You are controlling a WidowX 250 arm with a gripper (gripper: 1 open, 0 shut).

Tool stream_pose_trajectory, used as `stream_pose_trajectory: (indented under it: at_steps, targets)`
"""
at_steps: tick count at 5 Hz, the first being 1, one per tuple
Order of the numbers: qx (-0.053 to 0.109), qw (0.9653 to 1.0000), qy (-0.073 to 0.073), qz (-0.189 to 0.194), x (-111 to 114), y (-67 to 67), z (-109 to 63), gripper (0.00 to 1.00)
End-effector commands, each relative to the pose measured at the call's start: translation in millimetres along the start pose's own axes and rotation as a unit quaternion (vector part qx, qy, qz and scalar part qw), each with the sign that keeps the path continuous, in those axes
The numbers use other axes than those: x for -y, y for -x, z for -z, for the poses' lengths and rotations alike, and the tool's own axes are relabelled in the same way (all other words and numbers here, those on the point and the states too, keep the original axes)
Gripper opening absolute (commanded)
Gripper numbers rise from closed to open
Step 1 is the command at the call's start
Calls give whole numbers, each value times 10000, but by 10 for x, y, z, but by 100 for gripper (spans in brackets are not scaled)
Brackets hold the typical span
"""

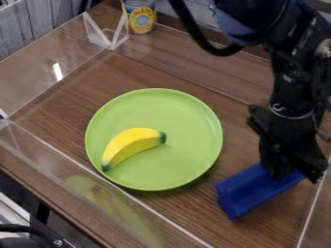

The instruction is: Put the blue object in the green plate

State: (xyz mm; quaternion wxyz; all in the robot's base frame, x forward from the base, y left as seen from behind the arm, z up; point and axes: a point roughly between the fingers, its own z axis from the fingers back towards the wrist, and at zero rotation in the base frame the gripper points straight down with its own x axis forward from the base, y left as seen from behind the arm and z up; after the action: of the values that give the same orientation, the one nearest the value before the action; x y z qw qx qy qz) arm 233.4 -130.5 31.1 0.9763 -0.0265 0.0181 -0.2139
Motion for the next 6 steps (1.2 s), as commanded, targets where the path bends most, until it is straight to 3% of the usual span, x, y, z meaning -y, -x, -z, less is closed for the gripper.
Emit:
stream_pose_trajectory:
  at_steps: [1, 3, 4, 5, 6]
  targets:
    - [-752, 9969, -200, -107, -63, 374, -52, 0]
    - [-663, 9964, -507, -171, -511, 497, -526, 0]
    - [-574, 9944, -642, -608, -783, 406, -818, 100]
    - [-551, 9929, -691, -793, -818, 339, -832, 100]
    - [-503, 9942, -717, -620, -655, 312, -775, 100]
